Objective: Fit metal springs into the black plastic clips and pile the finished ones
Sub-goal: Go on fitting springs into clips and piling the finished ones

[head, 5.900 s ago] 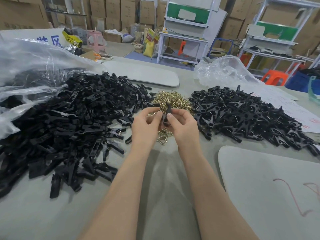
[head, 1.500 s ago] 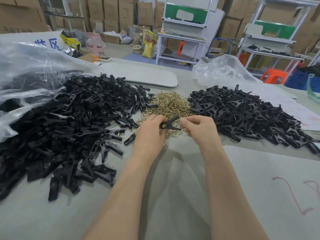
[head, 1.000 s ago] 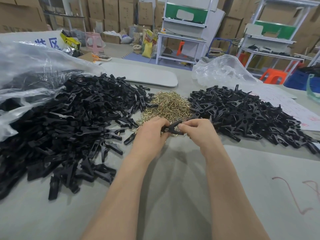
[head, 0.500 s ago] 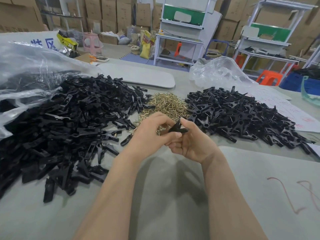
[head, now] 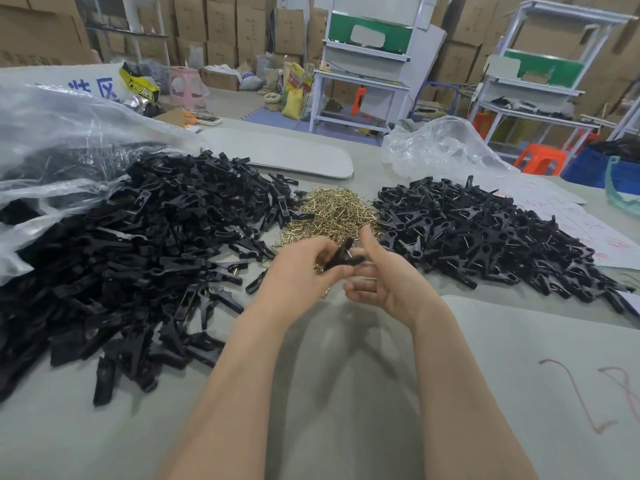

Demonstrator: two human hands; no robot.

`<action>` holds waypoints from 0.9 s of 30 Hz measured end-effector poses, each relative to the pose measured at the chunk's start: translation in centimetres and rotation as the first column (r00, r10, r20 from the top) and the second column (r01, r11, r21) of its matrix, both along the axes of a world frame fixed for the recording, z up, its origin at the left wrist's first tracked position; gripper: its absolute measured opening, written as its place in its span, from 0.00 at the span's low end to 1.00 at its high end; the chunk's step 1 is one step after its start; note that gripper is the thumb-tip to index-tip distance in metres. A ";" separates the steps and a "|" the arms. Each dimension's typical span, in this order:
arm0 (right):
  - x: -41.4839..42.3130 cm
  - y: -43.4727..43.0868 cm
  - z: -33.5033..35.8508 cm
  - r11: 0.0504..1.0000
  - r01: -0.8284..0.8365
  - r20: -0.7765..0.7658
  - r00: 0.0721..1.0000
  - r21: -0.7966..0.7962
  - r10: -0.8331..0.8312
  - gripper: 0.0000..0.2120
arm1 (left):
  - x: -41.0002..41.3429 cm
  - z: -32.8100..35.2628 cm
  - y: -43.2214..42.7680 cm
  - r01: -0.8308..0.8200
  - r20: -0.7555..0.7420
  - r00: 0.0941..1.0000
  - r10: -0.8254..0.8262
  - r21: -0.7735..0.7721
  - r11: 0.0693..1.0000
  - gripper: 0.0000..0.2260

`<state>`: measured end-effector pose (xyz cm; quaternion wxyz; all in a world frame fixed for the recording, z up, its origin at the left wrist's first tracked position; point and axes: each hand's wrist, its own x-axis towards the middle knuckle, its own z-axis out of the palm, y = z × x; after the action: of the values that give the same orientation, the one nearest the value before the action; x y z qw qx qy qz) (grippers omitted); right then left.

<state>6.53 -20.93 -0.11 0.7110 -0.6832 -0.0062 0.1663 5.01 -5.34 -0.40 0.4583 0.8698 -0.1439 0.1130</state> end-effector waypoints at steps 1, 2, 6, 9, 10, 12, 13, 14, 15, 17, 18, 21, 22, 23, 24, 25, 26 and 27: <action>-0.1 0.1 0.2 0.998 0.001 0.080 0.997 -0.070 0.004 0.23 | 0.0 -0.1 -0.2 -0.007 -0.009 1.000 0.007 0.076 0.997 0.09; -0.1 0.4 0.3 0.988 0.038 0.179 0.984 -0.147 -0.011 0.13 | 0.0 -0.2 -0.4 -0.003 -0.011 1.000 0.005 0.124 0.992 0.12; 0.2 0.4 0.8 0.741 0.665 0.562 0.648 -0.088 -0.514 0.12 | 0.0 0.1 0.0 -0.242 0.005 0.970 0.243 0.124 0.962 0.22; 0.3 -0.8 1.0 0.481 0.832 0.648 0.531 -0.277 -0.546 0.35 | 0.1 0.1 2.2 -0.586 -0.032 0.787 0.616 0.275 0.763 0.20; 0.3 -0.7 0.8 0.398 0.817 0.656 0.574 -0.418 -0.490 0.36 | 0.1 0.1 2.8 -0.607 -0.068 0.743 0.666 0.351 0.713 0.19; 0.0 0.5 0.3 0.337 0.760 0.687 0.647 -0.555 -0.329 0.34 | 0.1 0.1 3.4 -0.543 -0.179 0.714 0.677 0.470 0.696 0.17; -0.1 1.6 0.1 0.412 0.729 0.711 0.664 -0.547 -0.230 0.30 | 0.1 0.0 3.5 -0.489 -0.227 0.712 0.664 0.518 0.702 0.16; -0.2 2.7 -0.2 0.513 0.678 0.733 0.667 -0.527 -0.130 0.27 | 0.1 0.0 3.5 -0.440 -0.259 0.712 0.653 0.560 0.702 0.14; -0.4 3.8 -0.6 0.593 0.617 0.744 0.666 -0.517 -0.045 0.23 | 0.1 0.0 3.5 -0.411 -0.272 0.712 0.647 0.586 0.699 0.12; -0.6 5.4 -1.3 0.647 0.529 0.731 0.679 -0.549 0.065 0.17 | 0.2 0.0 3.5 -0.427 -0.250 0.720 0.648 0.576 0.697 0.08; -0.5 5.9 -1.5 0.647 0.504 0.718 0.690 -0.572 0.098 0.16 | 0.3 0.0 3.6 -0.472 -0.219 0.726 0.651 0.530 0.704 0.07; 0.2 7.0 -2.1 0.611 0.426 0.655 0.727 -0.667 0.207 0.16 | 0.4 0.6 4.2 -0.650 -0.139 0.743 0.655 0.082 0.755 0.05; 0.4 7.5 -2.2 0.590 0.398 0.627 0.739 -0.702 0.246 0.17 | 0.4 1.0 4.2 -0.650 -0.146 0.759 0.634 -0.141 0.746 0.05; 0.6 8.0 -2.2 0.574 0.370 0.597 0.753 -0.731 0.275 0.18 | 0.4 1.3 4.2 -0.608 -0.172 0.788 0.592 -0.377 0.699 0.06; 0.7 8.7 -2.3 0.562 0.340 0.568 0.767 -0.754 0.298 0.18 | 0.4 1.6 3.9 -0.533 -0.204 0.825 0.526 -0.590 0.607 0.06; 0.7 9.4 -2.2 0.558 0.310 0.543 0.778 -0.770 0.317 0.19 | 0.3 1.8 3.7 -0.446 -0.220 0.865 0.450 -0.750 0.489 0.06; 0.9 10.2 -2.1 0.566 0.284 0.526 0.786 -0.774 0.325 0.19 | 0.3 1.7 3.4 -0.383 -0.216 0.890 0.402 -0.832 0.400 0.07; 1.0 11.0 -2.0 0.584 0.263 0.517 0.793 -0.768 0.323 0.20 | 0.4 1.6 3.3 -0.364 -0.211 0.894 0.395 -0.855 0.369 0.08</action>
<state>7.58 -9.96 -2.11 0.2734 -0.9444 -0.1702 -0.0661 5.38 -2.07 1.19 0.7969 0.5159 0.1317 0.2854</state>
